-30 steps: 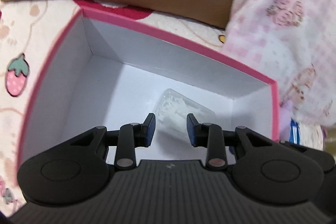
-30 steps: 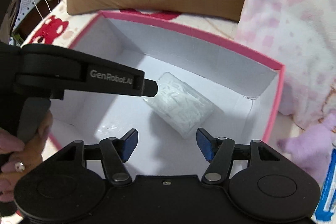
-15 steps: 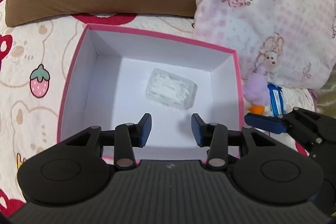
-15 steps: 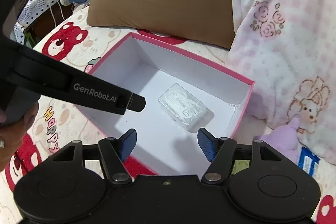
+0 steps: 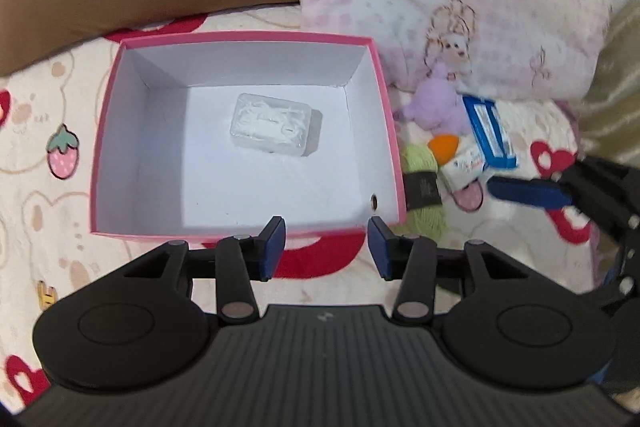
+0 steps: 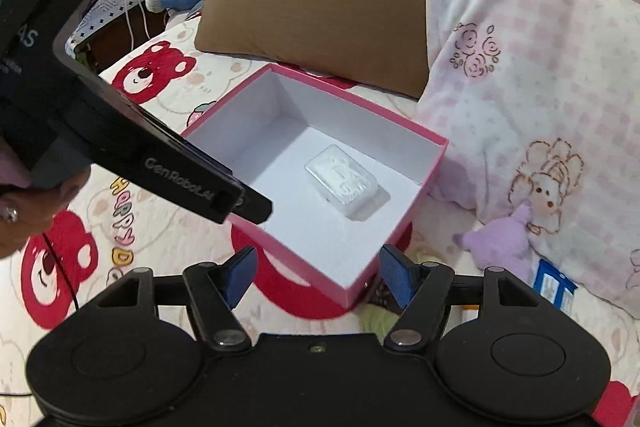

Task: Organize objects
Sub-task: 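Withdraw the left tool up and away from the pink box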

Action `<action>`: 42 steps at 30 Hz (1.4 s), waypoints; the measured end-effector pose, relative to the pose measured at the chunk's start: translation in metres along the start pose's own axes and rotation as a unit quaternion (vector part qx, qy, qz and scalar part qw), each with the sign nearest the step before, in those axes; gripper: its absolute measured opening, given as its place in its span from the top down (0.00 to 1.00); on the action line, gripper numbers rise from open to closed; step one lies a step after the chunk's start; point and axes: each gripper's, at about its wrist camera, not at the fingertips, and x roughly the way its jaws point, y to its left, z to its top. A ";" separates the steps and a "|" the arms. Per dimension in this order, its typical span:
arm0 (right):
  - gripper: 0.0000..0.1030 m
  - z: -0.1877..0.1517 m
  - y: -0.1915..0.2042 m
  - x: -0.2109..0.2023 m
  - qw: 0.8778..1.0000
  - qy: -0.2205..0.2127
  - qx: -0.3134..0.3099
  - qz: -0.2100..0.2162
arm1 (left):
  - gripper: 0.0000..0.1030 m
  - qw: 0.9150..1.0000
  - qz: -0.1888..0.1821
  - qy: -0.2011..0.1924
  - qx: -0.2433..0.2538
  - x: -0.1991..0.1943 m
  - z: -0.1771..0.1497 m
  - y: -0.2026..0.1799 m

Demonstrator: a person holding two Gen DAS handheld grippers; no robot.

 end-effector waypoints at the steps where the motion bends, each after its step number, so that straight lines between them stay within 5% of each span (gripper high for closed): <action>1: 0.30 -0.003 -0.001 -0.005 1.000 -0.002 0.000 -0.002 | 0.56 1.000 0.004 0.000 0.006 -0.003 -0.004 -0.004; 10: 0.30 -0.035 -0.009 -0.035 1.000 -0.009 0.006 -0.006 | 0.54 0.999 -0.041 -0.006 -0.023 -0.022 -0.029 -0.022; 21: 0.27 -0.067 -0.013 -0.065 1.000 -0.008 0.007 -0.017 | 0.51 0.999 -0.048 0.000 0.004 -0.035 -0.062 -0.062; 34: 0.23 -0.100 -0.032 -0.060 0.999 -0.020 0.040 0.002 | 0.47 0.998 -0.057 0.029 0.001 0.007 -0.084 -0.077; 42: 0.18 -0.130 -0.051 -0.049 0.998 -0.024 0.048 0.016 | 0.49 0.996 -0.086 -0.003 -0.007 0.032 -0.094 -0.081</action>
